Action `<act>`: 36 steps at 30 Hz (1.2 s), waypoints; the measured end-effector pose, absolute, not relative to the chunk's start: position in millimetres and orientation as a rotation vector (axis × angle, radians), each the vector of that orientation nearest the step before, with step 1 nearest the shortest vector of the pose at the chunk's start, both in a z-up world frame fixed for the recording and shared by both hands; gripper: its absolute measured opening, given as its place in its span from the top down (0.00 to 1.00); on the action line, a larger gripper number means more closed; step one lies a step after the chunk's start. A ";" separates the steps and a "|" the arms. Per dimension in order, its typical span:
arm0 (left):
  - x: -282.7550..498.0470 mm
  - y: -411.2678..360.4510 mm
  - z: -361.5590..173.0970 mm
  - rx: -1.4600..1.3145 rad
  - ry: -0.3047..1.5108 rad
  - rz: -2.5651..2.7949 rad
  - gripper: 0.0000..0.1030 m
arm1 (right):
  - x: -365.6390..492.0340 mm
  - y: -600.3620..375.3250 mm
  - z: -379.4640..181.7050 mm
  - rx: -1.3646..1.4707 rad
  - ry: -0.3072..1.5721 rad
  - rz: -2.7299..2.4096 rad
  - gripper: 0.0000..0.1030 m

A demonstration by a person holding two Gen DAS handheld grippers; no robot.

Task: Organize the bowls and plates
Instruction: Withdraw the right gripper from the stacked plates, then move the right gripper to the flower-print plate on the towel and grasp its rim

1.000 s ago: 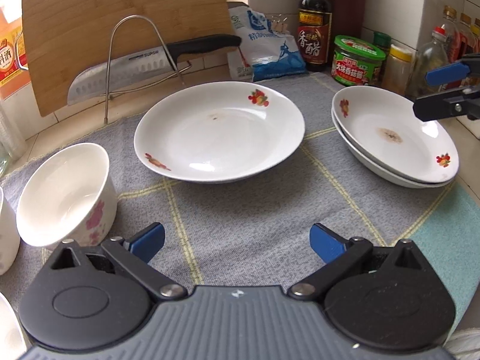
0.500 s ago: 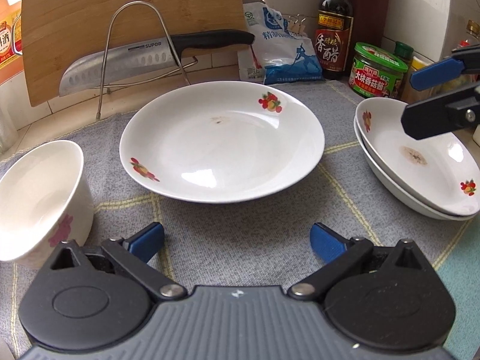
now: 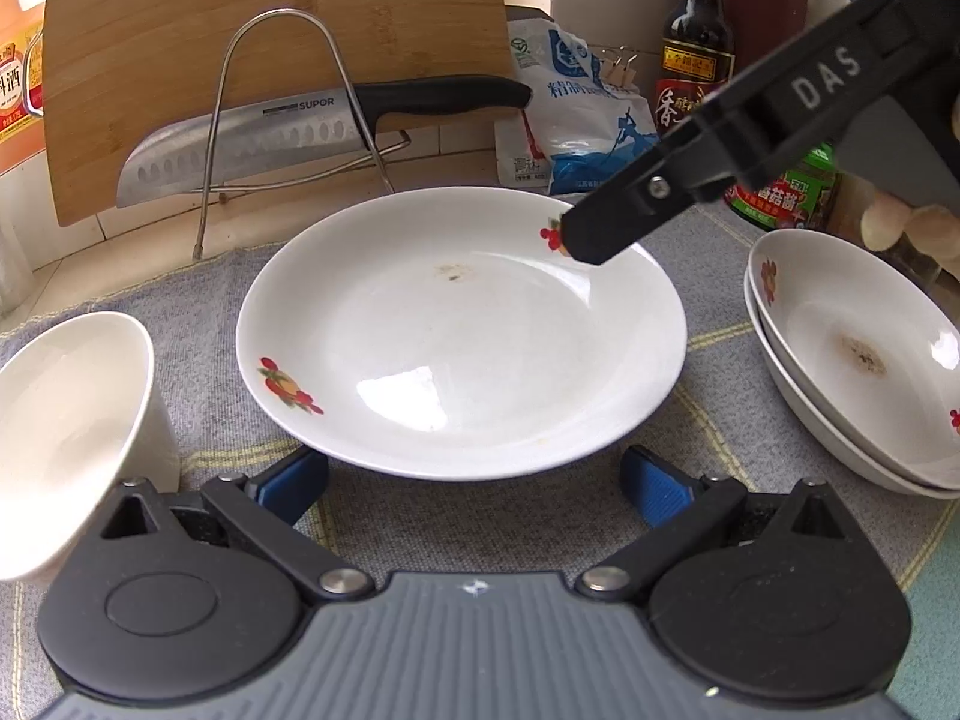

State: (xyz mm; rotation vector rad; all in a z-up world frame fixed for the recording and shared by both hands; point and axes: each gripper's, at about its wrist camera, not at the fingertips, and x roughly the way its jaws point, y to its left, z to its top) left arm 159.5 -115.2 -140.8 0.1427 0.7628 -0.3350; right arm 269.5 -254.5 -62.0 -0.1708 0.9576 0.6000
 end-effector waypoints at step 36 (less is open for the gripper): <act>157.5 -114.7 -141.5 0.156 0.705 -0.326 0.01 | 372.0 -242.8 -101.1 -0.015 1.150 0.947 0.14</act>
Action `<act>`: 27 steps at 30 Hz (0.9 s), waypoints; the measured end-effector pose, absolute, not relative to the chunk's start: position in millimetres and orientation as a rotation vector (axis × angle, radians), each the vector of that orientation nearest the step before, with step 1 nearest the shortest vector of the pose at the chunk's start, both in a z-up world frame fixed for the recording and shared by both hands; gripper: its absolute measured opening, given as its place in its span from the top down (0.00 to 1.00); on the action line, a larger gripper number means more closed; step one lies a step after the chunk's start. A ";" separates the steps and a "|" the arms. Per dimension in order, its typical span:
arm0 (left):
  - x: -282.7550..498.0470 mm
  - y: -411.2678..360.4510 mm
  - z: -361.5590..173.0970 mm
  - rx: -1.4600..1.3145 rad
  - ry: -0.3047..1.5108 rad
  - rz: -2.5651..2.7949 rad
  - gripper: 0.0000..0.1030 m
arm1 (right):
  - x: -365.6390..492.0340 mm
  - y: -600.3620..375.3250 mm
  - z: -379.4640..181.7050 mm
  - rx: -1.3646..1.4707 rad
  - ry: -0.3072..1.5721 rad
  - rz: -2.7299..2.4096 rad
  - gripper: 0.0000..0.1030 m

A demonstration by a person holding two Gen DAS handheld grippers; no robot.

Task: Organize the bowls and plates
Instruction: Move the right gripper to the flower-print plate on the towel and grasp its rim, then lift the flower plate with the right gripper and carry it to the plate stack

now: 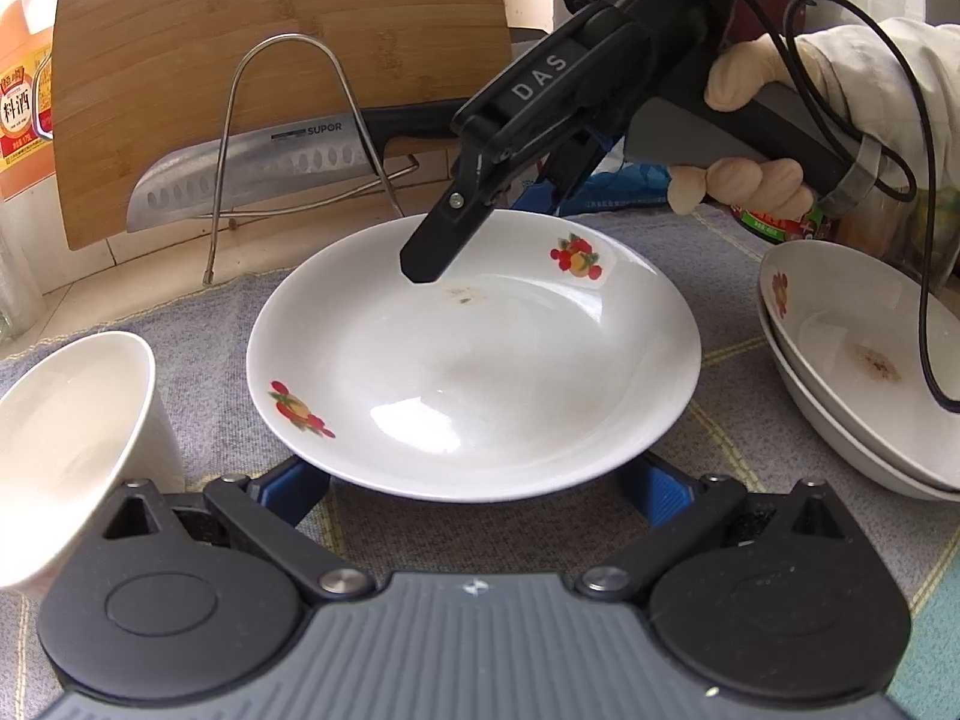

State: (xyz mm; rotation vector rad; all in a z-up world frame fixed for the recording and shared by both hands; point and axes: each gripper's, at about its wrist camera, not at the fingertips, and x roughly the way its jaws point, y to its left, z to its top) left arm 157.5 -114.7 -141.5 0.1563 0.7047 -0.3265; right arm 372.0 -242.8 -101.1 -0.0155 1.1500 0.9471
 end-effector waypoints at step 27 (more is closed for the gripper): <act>145.9 -109.2 -132.5 0.198 0.702 -0.346 0.04 | 354.3 -245.4 -92.4 0.010 1.156 0.945 0.13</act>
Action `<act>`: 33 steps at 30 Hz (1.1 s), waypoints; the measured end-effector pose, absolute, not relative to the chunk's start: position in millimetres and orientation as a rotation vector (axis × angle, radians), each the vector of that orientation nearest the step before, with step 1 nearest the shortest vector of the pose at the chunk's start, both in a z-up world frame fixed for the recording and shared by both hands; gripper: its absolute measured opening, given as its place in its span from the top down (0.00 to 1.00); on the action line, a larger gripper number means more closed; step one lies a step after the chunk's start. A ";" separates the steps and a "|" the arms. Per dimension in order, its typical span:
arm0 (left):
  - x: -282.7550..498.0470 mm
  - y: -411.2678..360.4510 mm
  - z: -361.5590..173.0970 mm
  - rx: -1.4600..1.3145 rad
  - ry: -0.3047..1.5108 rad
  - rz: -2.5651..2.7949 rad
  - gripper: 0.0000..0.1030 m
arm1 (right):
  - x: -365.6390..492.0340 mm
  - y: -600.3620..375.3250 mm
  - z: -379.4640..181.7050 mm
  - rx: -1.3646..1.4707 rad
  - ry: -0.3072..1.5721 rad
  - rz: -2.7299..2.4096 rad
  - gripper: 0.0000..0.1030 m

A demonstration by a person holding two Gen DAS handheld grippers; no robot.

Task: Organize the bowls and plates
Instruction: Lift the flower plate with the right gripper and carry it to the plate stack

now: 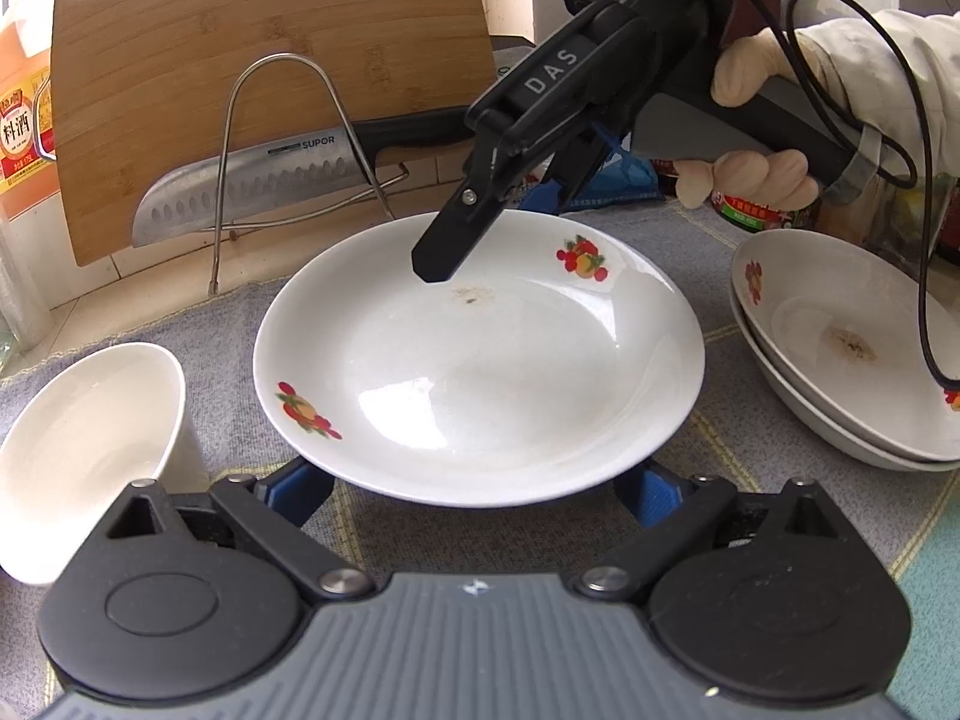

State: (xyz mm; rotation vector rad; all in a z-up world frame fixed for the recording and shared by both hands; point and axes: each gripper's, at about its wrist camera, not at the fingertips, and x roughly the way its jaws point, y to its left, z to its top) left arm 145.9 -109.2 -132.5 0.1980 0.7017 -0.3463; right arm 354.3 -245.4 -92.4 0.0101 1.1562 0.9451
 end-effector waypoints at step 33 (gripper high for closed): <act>93.8 -115.3 -78.1 0.335 0.702 -0.630 0.04 | 227.9 -302.0 -40.0 0.132 1.063 0.716 0.13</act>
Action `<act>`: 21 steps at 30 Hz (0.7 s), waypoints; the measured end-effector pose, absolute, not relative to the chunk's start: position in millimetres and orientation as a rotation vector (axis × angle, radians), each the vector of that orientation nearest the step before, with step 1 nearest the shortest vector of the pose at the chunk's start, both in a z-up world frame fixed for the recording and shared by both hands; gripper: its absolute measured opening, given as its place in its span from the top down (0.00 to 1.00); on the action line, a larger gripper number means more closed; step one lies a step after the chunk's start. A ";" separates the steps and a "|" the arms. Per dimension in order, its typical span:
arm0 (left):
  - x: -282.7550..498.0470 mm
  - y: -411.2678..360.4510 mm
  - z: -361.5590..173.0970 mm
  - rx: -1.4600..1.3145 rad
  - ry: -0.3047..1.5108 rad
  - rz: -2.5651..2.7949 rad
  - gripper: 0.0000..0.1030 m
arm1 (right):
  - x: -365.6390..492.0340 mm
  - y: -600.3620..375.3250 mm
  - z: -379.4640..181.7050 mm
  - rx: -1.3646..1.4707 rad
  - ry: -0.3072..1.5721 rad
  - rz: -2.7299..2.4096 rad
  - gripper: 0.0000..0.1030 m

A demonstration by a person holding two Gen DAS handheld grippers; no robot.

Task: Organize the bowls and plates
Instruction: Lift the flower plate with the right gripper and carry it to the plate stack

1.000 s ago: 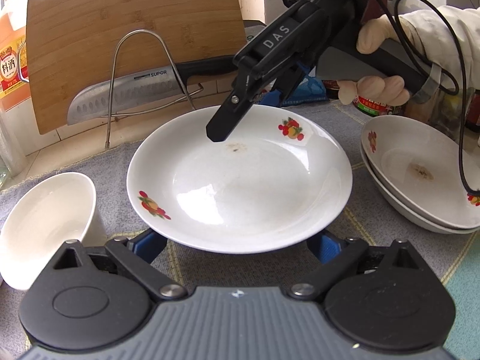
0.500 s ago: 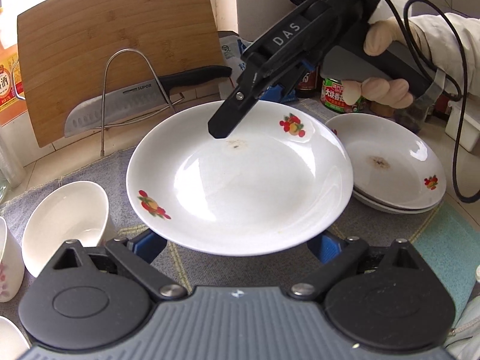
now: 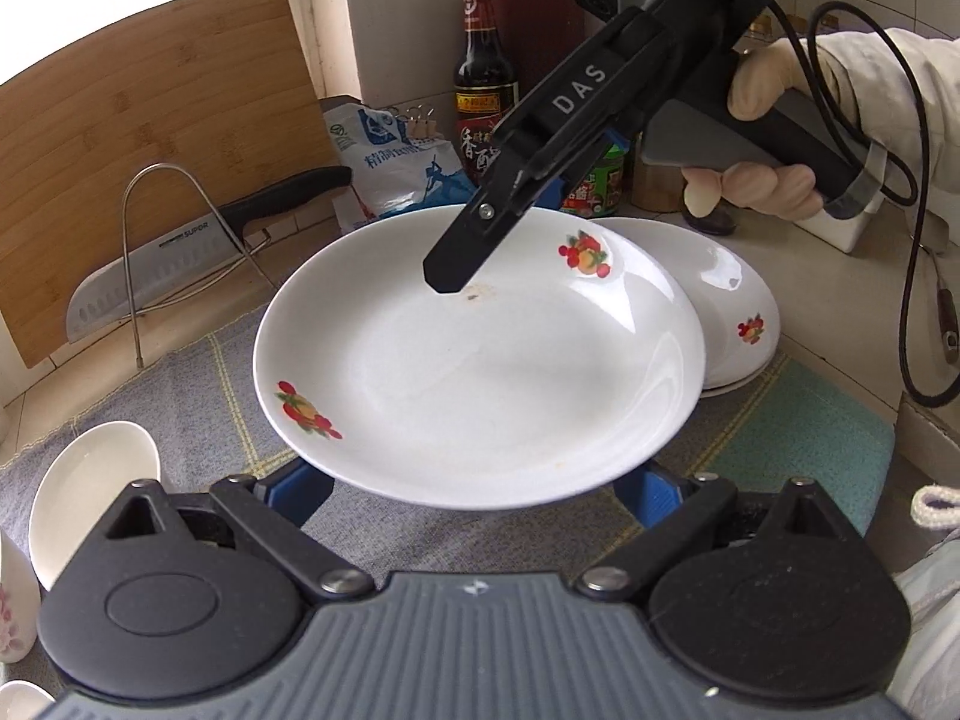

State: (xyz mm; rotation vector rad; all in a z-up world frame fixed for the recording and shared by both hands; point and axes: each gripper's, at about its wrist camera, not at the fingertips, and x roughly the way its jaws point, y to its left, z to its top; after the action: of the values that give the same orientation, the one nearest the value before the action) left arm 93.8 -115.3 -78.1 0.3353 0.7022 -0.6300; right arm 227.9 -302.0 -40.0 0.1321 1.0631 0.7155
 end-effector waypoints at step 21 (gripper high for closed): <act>91.0 -192.0 -89.0 0.415 0.713 -0.900 0.04 | 166.7 -399.2 -56.1 0.251 1.054 0.451 0.13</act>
State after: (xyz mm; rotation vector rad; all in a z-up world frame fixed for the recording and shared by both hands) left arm 91.0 -192.0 -89.0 0.4151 0.7132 -0.9002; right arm 166.7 -399.2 -56.1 0.2513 1.0539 0.4507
